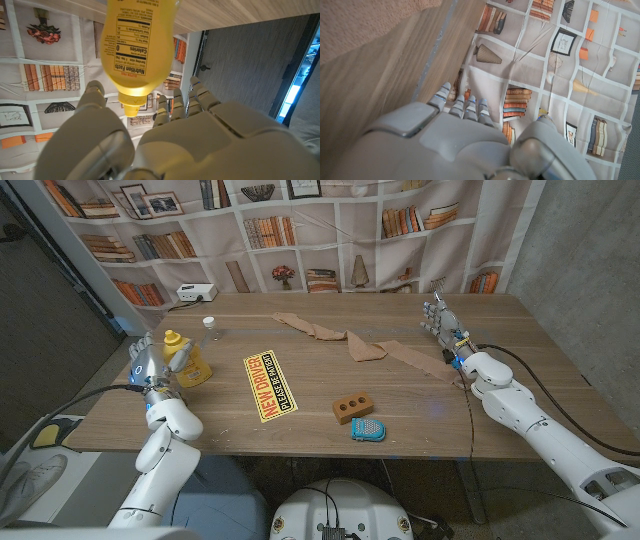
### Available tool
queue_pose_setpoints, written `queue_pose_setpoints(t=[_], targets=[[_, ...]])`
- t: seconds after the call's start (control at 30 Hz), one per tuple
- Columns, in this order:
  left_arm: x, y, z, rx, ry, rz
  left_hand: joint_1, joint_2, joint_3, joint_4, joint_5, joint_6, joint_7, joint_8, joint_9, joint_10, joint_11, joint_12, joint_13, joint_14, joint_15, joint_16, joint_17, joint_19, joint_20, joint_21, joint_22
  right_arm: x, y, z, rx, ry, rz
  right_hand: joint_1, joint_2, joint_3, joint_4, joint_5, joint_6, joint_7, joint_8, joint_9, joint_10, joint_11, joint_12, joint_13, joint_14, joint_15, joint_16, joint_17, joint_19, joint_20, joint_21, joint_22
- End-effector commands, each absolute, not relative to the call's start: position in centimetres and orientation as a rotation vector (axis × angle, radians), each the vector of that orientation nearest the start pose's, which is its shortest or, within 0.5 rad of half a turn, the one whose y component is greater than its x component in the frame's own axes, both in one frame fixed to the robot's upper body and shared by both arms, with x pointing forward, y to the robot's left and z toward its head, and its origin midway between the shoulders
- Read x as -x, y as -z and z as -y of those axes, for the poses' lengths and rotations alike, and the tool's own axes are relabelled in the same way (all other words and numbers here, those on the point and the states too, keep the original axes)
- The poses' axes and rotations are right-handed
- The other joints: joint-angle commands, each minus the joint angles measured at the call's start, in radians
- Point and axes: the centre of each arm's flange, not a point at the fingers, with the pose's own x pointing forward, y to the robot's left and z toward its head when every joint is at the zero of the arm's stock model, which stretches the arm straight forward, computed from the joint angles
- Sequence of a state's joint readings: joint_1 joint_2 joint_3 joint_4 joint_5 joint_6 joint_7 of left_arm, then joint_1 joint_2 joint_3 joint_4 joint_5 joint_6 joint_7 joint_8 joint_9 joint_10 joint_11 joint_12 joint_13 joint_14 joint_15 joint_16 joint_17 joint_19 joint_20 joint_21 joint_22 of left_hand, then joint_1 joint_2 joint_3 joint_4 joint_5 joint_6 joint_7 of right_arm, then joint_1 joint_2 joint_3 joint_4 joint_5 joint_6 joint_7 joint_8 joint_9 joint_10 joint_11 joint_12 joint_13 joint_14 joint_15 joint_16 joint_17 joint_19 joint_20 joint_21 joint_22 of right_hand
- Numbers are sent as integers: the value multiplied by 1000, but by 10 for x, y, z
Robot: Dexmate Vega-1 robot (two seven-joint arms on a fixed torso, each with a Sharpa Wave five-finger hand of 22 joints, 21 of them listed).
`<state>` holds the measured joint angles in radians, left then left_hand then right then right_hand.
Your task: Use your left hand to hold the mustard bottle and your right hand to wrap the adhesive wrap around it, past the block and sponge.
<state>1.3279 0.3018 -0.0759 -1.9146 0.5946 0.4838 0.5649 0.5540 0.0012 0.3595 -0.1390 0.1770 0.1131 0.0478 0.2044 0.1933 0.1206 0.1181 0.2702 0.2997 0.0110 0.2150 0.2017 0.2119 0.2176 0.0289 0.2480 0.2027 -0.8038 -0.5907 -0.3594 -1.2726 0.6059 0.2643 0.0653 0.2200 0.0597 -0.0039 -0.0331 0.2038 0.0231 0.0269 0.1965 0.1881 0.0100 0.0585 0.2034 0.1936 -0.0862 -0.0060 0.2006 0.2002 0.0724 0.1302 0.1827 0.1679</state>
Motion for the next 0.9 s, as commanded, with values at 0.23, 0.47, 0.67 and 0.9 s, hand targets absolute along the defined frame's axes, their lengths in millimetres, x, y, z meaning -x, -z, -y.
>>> queue_pose_setpoints(t=[0.23, 0.47, 0.67, 0.9], targets=[[-509, 77, -410, -749, -953, 343, 2, 11, -7, -1, 4, 8, -5, 6, 3, 6, -10, 7, 4, 47, 10, 15, 5, 7, 11, 7, 3, -657, 9, 328, 90, -177, 577, -3, 5, -1, -6, -2, 6, 0, 2, 4, 1, -2, -1, 4, -4, -2, 2, 0, -2, 4, 6, 3], [-513, 77, -408, -750, -941, 347, 2, 11, -10, -2, 4, 5, -9, 5, 3, 10, -33, 9, 6, 82, 8, 27, 8, 10, 20, 10, 4, -658, 9, 329, 89, -171, 573, -4, 5, -1, -6, -2, 6, 0, 2, 4, 2, 0, -1, 4, -4, -2, 2, 0, -2, 4, 6, 3], [-516, 78, -406, -748, -931, 342, 6, 7, -12, -6, 4, 3, -17, 4, 3, 16, -48, 12, 7, 112, -1, 35, 7, 11, 29, 12, 5, -658, 10, 329, 92, -171, 572, -4, 5, -1, -7, -2, 6, 0, 2, 4, 2, -1, 0, 4, -3, -2, 3, 0, -3, 4, 6, 3], [-518, 79, -405, -745, -931, 341, 9, 5, -14, -8, 4, -2, -22, 3, 3, 16, -54, 12, 9, 124, -16, 37, 7, 12, 35, 14, 6, -658, 9, 331, 91, -166, 570, -4, 6, -1, -7, -2, 6, 0, 2, 4, 3, 2, 0, 4, -4, -2, 2, 0, -3, 4, 6, 3]])
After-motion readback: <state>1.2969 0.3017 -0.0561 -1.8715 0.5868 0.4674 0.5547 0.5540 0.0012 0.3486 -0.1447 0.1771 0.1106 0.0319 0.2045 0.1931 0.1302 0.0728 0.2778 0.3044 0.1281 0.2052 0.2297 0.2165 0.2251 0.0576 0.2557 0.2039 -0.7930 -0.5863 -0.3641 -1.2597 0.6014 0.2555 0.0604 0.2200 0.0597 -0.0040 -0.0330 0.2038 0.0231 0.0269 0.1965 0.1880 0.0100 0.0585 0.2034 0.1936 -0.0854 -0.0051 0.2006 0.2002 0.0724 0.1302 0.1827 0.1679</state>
